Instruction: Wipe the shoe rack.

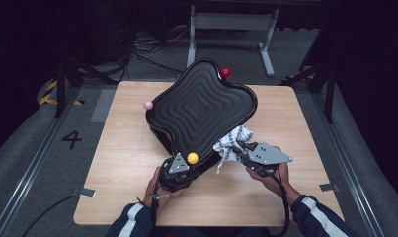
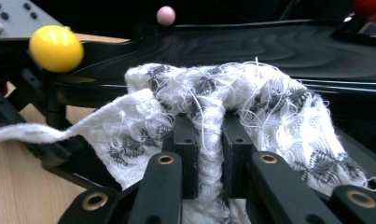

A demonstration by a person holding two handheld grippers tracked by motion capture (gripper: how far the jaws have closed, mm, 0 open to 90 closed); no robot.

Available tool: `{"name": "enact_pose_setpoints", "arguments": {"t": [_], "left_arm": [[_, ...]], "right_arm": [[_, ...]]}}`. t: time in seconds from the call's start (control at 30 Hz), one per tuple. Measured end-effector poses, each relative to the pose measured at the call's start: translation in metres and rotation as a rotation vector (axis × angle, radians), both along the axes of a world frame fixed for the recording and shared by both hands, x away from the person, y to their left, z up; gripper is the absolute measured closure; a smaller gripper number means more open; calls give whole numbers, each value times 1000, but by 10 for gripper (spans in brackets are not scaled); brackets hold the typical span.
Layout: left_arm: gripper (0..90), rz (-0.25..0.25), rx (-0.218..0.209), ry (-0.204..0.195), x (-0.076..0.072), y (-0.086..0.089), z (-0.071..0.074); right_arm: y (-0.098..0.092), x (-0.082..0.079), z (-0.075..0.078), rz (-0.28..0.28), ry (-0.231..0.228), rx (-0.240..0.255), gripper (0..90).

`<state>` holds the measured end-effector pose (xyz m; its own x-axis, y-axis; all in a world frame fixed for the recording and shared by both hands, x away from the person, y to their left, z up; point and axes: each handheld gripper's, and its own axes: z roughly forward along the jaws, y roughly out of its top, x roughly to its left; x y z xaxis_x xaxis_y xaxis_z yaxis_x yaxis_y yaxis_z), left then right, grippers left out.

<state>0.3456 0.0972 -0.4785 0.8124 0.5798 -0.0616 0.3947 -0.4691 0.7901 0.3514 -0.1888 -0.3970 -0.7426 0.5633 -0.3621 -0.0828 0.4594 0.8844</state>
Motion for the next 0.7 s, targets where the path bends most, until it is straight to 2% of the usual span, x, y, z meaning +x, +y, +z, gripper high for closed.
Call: {"name": "enact_pose_setpoints", "arguments": {"t": [0.13, 0.2, 0.33, 0.43, 0.6, 0.7], "left_arm": [[729, 5, 7, -3, 4, -1, 0], [727, 14, -3, 5, 5, -1, 0], [725, 28, -7, 3, 8, 0, 0], [725, 51, -9, 8, 9, 0, 0], [726, 55, -8, 9, 8, 0, 0], [723, 55, -1, 0, 9, 0, 0]], "right_arm": [[7, 5, -1, 11, 13, -4, 799], [12, 4, -1, 33, 23, -14, 799], [26, -3, -5, 77, 11, -60, 799], [36, -6, -9, 106, 20, -80, 798], [53, -17, -17, 168, 27, -132, 796], [61, -21, -20, 180, 25, -142, 795]]}}
